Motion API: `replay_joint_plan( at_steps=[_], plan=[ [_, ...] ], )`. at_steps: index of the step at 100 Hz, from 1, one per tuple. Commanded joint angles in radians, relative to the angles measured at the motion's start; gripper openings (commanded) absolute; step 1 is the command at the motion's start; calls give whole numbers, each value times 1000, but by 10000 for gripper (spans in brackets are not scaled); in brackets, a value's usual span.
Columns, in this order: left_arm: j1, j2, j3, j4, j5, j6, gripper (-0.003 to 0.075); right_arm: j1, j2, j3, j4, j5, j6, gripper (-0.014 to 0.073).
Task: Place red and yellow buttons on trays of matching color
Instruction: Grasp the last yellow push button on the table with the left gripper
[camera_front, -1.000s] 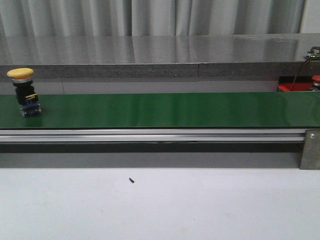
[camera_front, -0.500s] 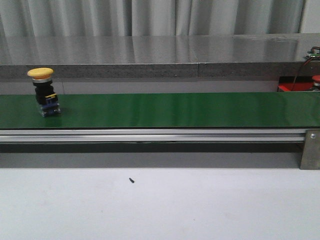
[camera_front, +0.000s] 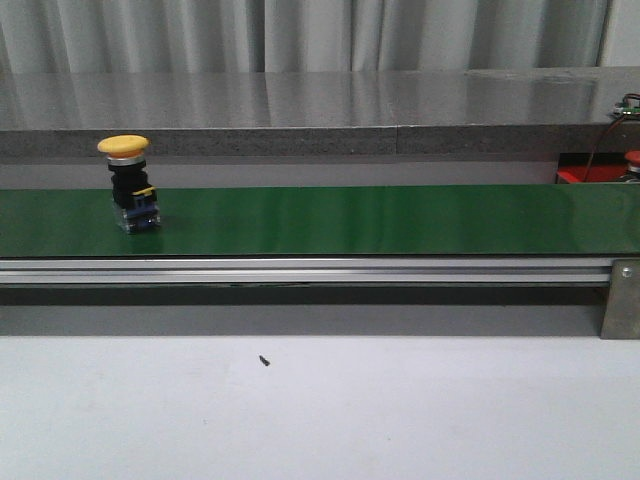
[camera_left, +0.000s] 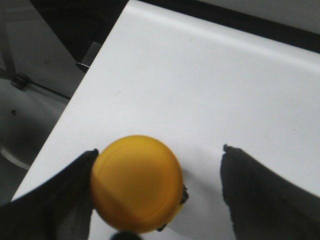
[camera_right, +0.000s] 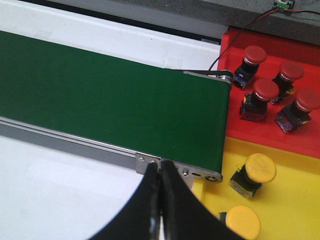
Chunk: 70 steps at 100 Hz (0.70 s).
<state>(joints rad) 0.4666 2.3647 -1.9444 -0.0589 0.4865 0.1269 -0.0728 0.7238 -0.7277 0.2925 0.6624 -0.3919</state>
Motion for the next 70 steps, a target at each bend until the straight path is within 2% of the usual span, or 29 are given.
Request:
replay_joint_plan(
  at_steps=[1,14,27,55,70],
  plan=[
    [-2,-73,-34,4,-42,-4,361,-2,-2,-26,20,-67,-9,-96],
    [0,-75,-36,4,-27,-4,229,-2,-2,-26,20,-67,-9,-96],
    [0,-83,-46,4,18,-4,132,-2,-2,-26,20,-67,-9,-96],
    [0,-201,-48,-3,85,-6,114,-2,-2,-26,20,-67,-9,-96],
    [-6,-295,-48,-44,175,-6,114,-2,-2,-26,20,-67,-9,-96]
  ],
)
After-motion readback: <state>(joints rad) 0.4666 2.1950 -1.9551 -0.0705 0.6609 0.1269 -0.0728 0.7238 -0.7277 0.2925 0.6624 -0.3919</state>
